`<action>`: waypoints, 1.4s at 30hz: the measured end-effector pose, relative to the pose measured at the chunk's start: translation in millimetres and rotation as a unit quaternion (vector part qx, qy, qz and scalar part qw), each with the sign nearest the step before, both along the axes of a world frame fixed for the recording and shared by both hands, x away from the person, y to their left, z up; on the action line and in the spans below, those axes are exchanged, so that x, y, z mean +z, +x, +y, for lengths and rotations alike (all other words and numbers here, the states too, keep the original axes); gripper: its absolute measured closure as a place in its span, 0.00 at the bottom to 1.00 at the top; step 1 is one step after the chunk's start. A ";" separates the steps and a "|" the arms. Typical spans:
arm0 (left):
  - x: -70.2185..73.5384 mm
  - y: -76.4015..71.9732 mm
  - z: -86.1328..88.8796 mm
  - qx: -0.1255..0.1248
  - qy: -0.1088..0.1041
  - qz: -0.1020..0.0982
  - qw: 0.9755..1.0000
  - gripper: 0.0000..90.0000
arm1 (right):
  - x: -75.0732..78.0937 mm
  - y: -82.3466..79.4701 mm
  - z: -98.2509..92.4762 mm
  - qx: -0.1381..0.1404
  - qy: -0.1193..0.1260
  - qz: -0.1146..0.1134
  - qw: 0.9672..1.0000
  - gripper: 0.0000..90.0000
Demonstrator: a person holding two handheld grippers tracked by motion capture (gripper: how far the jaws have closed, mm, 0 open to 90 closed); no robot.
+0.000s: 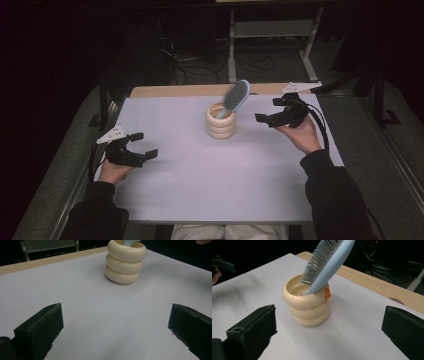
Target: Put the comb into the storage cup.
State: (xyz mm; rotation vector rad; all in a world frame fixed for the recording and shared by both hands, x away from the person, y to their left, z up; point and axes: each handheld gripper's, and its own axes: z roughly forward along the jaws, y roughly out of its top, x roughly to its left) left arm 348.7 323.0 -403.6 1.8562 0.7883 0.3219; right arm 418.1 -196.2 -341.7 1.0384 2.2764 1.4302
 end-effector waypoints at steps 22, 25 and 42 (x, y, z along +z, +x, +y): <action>-1.5 0.4 2.0 0.007 0.003 0.005 1.000 0.00 | -4.3 -26.1 -12.1 0.012 -0.007 -0.006 1.000 0.00; -1.3 0.2 2.2 0.008 0.003 0.004 1.000 0.00 | -5.2 -28.6 -14.8 0.010 -0.010 -0.006 1.000 0.00; -0.7 -0.9 4.3 0.015 0.005 0.000 1.000 0.00 | -19.6 -48.4 -37.3 -0.004 0.005 0.000 1.000 0.00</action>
